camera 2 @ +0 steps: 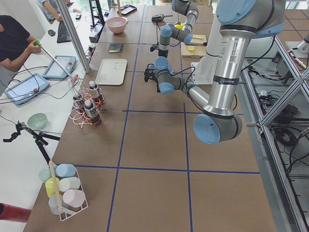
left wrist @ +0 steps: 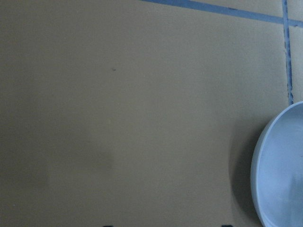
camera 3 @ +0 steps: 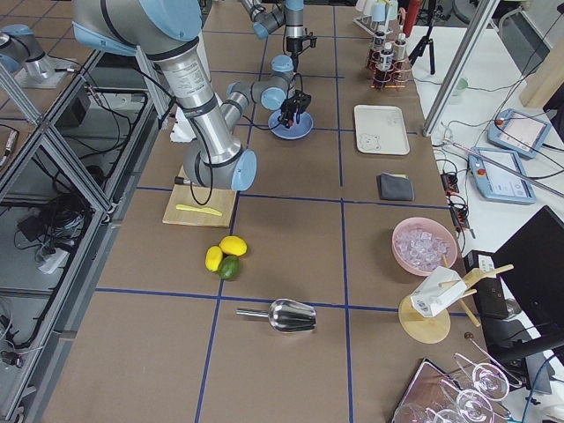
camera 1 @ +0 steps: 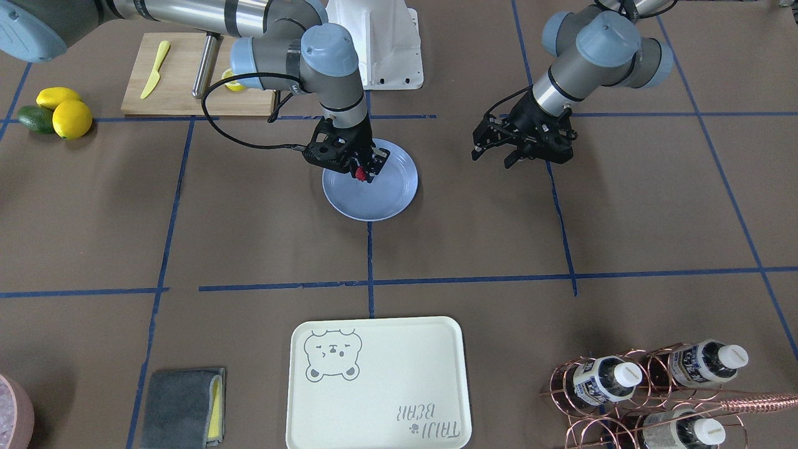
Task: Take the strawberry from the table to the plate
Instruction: 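Carry the strawberry over the plate with the right gripper while the left releases it, then lower the strawberry onto the plate and open the right gripper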
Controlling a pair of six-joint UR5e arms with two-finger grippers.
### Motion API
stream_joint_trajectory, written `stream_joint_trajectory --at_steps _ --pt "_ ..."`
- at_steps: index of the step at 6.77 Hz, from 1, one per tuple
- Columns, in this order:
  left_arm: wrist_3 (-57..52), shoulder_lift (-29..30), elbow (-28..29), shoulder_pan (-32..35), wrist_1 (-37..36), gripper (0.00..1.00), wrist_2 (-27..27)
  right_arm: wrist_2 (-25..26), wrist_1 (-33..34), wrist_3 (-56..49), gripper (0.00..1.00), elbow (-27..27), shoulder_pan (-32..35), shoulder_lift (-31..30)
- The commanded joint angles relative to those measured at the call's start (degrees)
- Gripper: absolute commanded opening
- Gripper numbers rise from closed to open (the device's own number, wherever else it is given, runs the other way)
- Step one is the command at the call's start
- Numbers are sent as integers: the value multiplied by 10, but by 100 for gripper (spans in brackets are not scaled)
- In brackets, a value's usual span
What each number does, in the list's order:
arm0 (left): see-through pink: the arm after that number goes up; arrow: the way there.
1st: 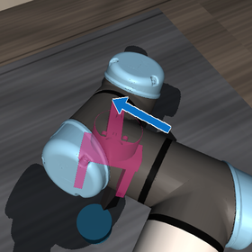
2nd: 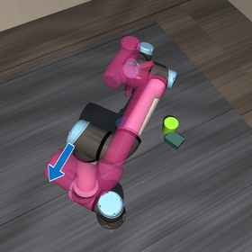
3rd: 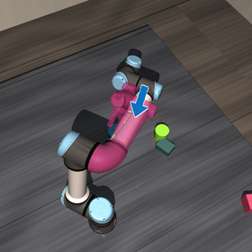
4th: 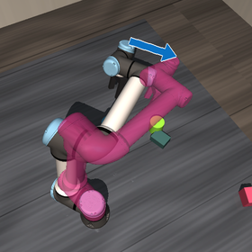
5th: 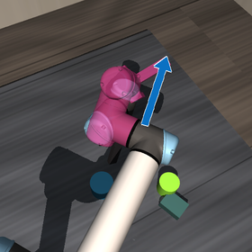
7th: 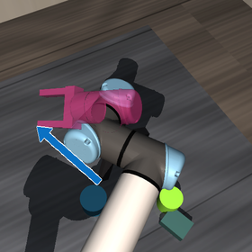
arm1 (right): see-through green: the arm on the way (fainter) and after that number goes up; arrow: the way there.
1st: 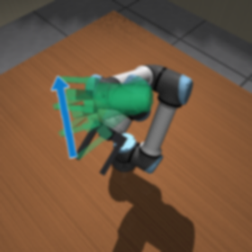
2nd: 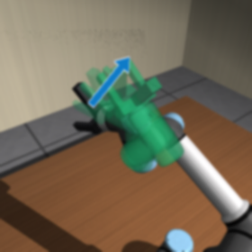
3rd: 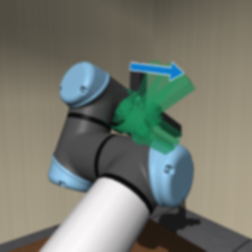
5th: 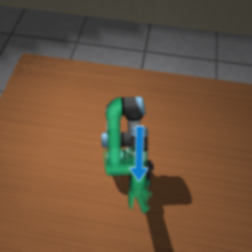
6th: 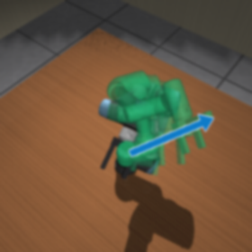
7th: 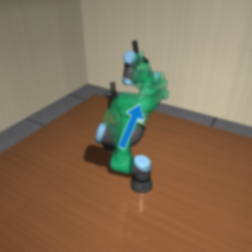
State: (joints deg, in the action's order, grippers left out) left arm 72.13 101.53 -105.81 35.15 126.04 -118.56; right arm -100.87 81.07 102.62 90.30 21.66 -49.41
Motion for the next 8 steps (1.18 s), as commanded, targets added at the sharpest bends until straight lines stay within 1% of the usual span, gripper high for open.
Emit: stream_joint_trajectory --at_steps 1,4,8 --pt "0 2 3 -1 0 81 1 2 9 -1 0 -10 -1 13" --pt "0 3 3 -2 0 81 0 10 9 -3 0 -35 -1 32" --pt "1 3 3 -3 0 82 0 9 22 -15 0 -41 0 32"
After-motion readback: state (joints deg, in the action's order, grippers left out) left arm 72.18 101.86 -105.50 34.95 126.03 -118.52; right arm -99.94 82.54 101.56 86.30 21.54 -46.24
